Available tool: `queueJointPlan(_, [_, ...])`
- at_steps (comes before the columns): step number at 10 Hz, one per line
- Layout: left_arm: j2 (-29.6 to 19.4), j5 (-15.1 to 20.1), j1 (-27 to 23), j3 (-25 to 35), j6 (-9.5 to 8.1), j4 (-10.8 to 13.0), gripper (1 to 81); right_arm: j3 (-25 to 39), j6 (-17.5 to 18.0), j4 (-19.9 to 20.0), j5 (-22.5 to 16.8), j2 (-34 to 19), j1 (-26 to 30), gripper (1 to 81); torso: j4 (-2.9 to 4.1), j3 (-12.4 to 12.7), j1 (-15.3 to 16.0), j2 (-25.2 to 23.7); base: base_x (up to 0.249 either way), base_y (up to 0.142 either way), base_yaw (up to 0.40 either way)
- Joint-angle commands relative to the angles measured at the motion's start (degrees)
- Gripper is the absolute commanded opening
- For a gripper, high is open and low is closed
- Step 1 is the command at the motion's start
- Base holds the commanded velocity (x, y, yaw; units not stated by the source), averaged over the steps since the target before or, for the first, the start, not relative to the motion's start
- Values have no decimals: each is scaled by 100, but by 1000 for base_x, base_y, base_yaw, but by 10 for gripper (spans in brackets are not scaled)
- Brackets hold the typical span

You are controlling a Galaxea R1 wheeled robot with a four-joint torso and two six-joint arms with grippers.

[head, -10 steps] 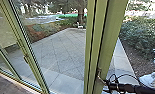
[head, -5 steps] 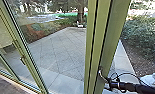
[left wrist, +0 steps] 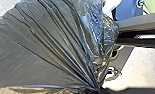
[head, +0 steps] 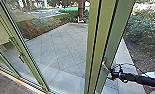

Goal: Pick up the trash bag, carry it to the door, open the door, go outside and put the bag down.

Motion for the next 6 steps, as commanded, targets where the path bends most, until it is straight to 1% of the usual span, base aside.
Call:
queueJointPlan(1, [-96, 560, -36, 41, 19, -25, 10, -42, -17, 50, -1057, -449, 756, 811, 0, 0, 0, 0, 0, 0, 0])
queueJointPlan(2, [-96, 586, -19, 41, 19, -25, 10, -33, -26, 50, -1057, -606, 940, 811, 2, -5, 5, 5, 0, 0, 0])
queueJointPlan(3, [-96, 586, 15, 41, 20, -25, 10, -33, -35, 15, -1153, -755, 1239, 811, 5, -7, 9, 9, 0, 0, 0])
queueJointPlan(4, [-96, 586, 42, 41, 28, -16, 10, -25, -35, 6, -1371, -904, 1521, 811, 7, -9, 11, 11, 0, 0, 0])
queueJointPlan(5, [-87, 586, 60, 41, 28, -8, 10, -50, -43, -2, -1505, -1037, 1855, 811, 7, -9, 13, 13, 0, 0, 0])
queueJointPlan(6, [-78, 586, 78, 41, 28, -8, 10, -77, -44, -161, -1646, -1108, 2267, 811, 9, -11, 13, 15, 0, 0, 0])
